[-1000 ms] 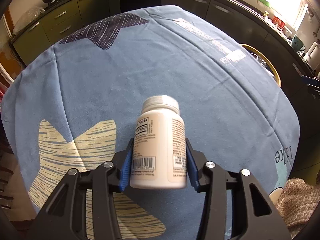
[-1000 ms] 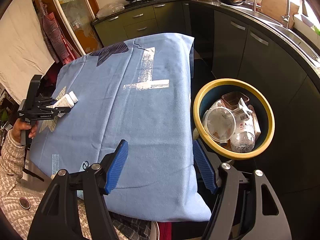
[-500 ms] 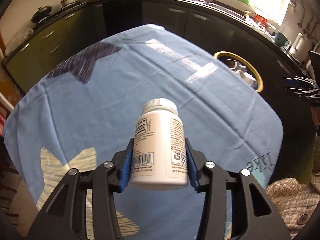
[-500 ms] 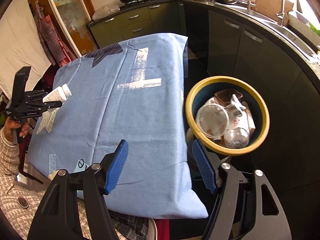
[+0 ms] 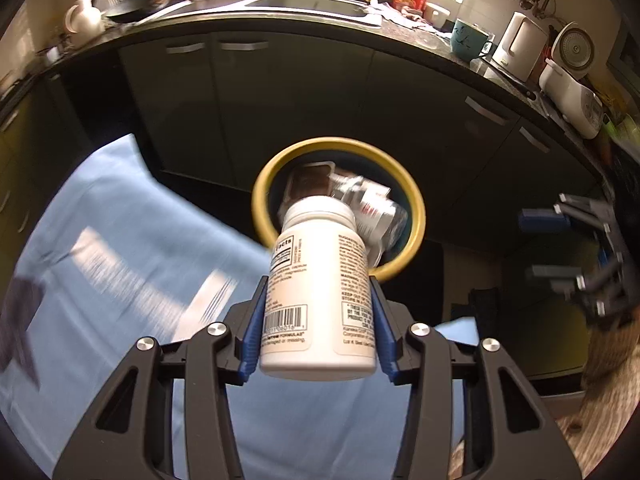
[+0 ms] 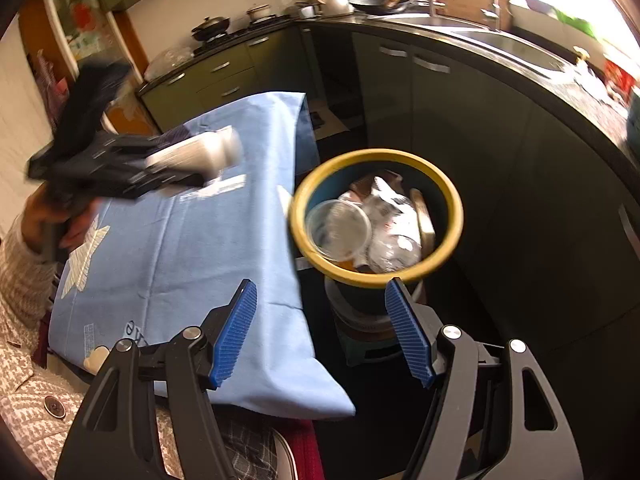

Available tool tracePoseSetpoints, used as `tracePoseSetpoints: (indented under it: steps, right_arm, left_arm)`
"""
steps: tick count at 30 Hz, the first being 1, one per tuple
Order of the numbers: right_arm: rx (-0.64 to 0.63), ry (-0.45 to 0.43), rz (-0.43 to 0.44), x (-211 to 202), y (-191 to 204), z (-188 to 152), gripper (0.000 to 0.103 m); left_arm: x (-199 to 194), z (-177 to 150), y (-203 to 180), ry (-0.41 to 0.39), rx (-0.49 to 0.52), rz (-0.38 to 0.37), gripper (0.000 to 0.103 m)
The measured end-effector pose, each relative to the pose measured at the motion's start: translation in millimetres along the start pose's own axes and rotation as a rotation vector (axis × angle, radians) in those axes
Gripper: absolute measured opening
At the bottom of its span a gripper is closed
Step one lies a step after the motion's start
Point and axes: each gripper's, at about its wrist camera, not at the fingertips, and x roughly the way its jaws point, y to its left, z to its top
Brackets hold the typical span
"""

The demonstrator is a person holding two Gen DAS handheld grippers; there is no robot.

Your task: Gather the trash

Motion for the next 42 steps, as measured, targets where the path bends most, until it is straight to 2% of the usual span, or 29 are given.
tracePoseSetpoints:
  steps: [2, 5, 12, 13, 14, 15, 18, 21, 24, 26, 28, 30, 33, 37, 42]
  right_arm:
    - [0.024, -0.003, 0.001, -3, -13, -7, 0.067]
    - [0.058, -0.011, 0.005, -8, -30, -17, 0.067]
    - [0.138, -0.015, 0.012, -11, -62, -41, 0.067]
    - [0.146, -0.015, 0.012, -11, -65, -42, 0.067]
    - [0.151, -0.015, 0.013, -10, -66, -43, 0.067]
    - [0.153, -0.016, 0.015, -10, -67, -43, 0.067]
    - [0.141, -0.022, 0.029, -11, -62, -42, 0.067]
    - [0.124, -0.032, 0.034, -12, -53, -39, 0.067]
    - [0.103, -0.047, 0.044, -11, -42, -39, 0.067]
    - [0.085, -0.055, 0.055, -10, -32, -39, 0.067]
    - [0.050, -0.052, 0.073, -5, -15, -40, 0.067]
    - [0.005, -0.054, 0.073, -2, 1, -39, 0.067]
    - [-0.064, -0.082, 0.045, -6, 24, -39, 0.070]
    - [-0.130, -0.131, 0.032, -13, 56, -34, 0.074]
    - [-0.167, -0.219, 0.044, -29, 86, -36, 0.079]
  left_arm:
    - [32, 29, -5, 0.032, -0.001, -0.020, 0.045]
    - [79, 61, -10, 0.068, 0.013, 0.004, 0.045]
    - [145, 88, 3, 0.131, -0.046, 0.065, 0.045]
    - [151, 89, 5, 0.136, -0.052, 0.068, 0.047]
    - [155, 90, 6, 0.144, -0.056, 0.070, 0.057]
    - [159, 90, 6, 0.148, -0.061, 0.077, 0.061]
    - [154, 84, 0, 0.136, -0.058, 0.082, 0.063]
    - [121, 66, -10, 0.088, -0.041, 0.089, 0.067]
    - [64, 32, -23, -0.022, -0.045, 0.102, 0.078]
    - [17, -2, -31, -0.119, -0.052, 0.139, 0.089]
    - [-28, -40, -40, -0.220, -0.081, 0.197, 0.095]
    - [-71, -86, -44, -0.303, -0.131, 0.286, 0.096]
    - [-124, -150, -40, -0.390, -0.239, 0.381, 0.096]
    - [-176, -221, -39, -0.452, -0.384, 0.531, 0.096]
    - [-224, -288, -34, -0.513, -0.567, 0.597, 0.096]
